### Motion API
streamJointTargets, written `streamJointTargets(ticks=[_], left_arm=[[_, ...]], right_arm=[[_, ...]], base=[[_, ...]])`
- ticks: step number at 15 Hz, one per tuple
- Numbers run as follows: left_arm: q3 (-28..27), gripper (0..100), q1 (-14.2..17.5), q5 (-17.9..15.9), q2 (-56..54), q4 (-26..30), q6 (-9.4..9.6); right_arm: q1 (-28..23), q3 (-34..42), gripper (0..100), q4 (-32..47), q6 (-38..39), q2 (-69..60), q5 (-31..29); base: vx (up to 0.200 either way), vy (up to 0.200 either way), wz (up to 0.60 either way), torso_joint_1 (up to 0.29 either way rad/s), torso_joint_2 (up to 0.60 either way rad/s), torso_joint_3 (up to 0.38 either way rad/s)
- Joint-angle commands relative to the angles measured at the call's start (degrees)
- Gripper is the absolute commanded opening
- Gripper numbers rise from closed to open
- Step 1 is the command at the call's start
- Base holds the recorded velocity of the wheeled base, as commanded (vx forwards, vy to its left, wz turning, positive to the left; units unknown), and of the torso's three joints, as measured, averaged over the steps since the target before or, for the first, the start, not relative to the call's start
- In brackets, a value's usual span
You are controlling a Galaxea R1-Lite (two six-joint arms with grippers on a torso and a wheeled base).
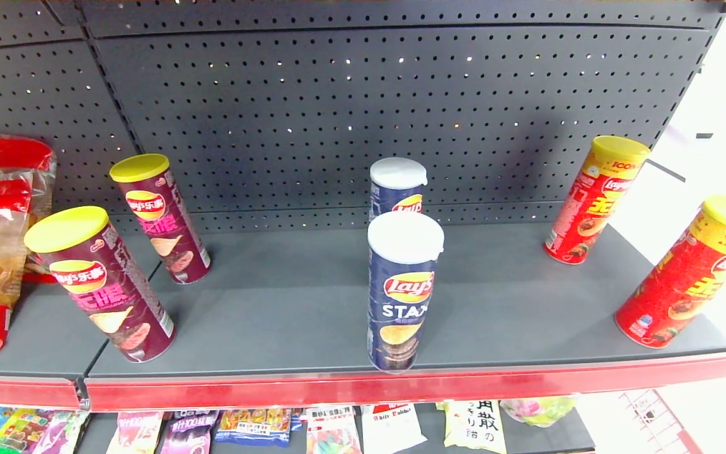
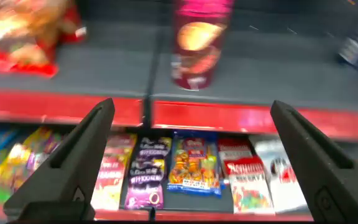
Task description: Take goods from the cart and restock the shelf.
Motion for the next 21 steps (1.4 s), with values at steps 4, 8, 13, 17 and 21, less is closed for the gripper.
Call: streamJointTargets(ticks=[4, 8, 13, 17, 21], left_arm=[[0.37, 100, 0.01, -0.47, -0.05, -0.52, 3.55], [1.08, 100, 0.19, -10.05, 0.04, -1.22, 6.71], [1.25, 100, 0.01, -3.98, 0.3, 0.36, 6.71], [1.34, 100, 0.1, -3.89, 0.13, 0.36, 6.45], [1.34, 100, 0.1, -3.89, 0.13, 0.36, 6.45]], right_arm=[[0.04, 0.1, 100, 1.3, 0.05, -0.04, 4.27], [0.83, 0.1, 100, 3.67, 3.83, -0.04, 3.74], [9.88, 0.1, 100, 3.67, 3.22, -0.66, 4.27], [6.63, 0.1, 100, 3.58, 3.31, -4.97, 2.78], [6.37, 0.1, 100, 3.67, 3.39, -5.67, 2.51]], base=[[0.0, 0.0, 0.0, 0.0, 0.0, 0.0], [0.0, 0.0, 0.0, 0.0, 0.0, 0.0], [0.0, 0.0, 0.0, 0.0, 0.0, 0.0], [0.0, 0.0, 0.0, 0.0, 0.0, 0.0], [0.0, 0.0, 0.0, 0.0, 0.0, 0.0]])
